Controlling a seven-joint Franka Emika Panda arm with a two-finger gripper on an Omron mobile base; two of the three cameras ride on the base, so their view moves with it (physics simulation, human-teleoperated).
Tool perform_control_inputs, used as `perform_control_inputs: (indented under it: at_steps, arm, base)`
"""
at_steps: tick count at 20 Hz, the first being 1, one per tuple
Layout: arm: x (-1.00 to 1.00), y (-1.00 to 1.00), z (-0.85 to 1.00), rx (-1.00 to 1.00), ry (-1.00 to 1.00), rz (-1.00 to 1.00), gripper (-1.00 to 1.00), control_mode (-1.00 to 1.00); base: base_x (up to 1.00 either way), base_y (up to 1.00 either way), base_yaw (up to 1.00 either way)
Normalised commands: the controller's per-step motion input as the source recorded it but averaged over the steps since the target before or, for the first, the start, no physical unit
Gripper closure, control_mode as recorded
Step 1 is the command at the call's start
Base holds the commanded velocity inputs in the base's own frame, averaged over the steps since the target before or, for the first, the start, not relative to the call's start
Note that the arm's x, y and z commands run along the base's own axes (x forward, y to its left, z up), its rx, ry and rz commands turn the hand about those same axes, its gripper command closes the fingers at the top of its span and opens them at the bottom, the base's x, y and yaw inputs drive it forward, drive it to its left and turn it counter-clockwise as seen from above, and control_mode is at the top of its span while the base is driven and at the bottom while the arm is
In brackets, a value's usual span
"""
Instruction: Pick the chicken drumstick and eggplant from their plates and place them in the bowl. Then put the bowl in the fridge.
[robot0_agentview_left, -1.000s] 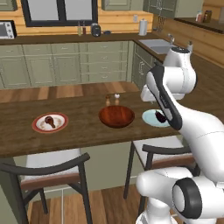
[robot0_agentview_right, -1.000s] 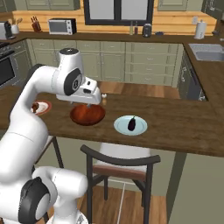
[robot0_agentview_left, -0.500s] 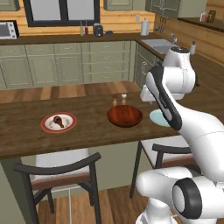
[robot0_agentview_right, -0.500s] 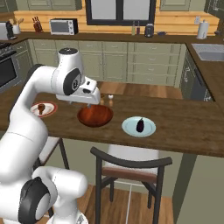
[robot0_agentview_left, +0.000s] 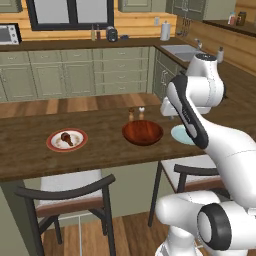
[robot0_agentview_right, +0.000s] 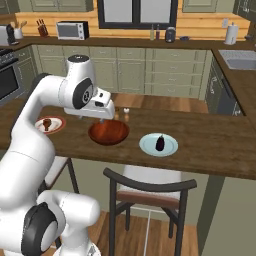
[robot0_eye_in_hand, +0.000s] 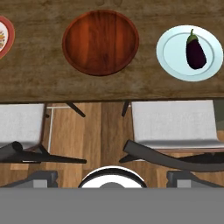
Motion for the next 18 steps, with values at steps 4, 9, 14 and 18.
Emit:
perform_control_inputs:
  at_steps: [4,9,14,18]
  arm:
    - [0.00,0.00,0.00,0.00,0.00,0.00,-1.00,1.00]
    - [0.67,-0.21,0.00,0.00,0.13,0.01,-1.00,-1.00]
    - [0.95,-0.88,-0.24,0.00,0.32,0.00,-1.00,-1.00]
    - [1.00,-1.00,-0.73,0.00,0.12,0.00,-1.00,-1.00]
  base:
    - [0.76,0.35,0.01]
    - [0.00,0.00,0.00]
    - [0.00,0.00,0.00]
    - [0.00,0.00,0.00]
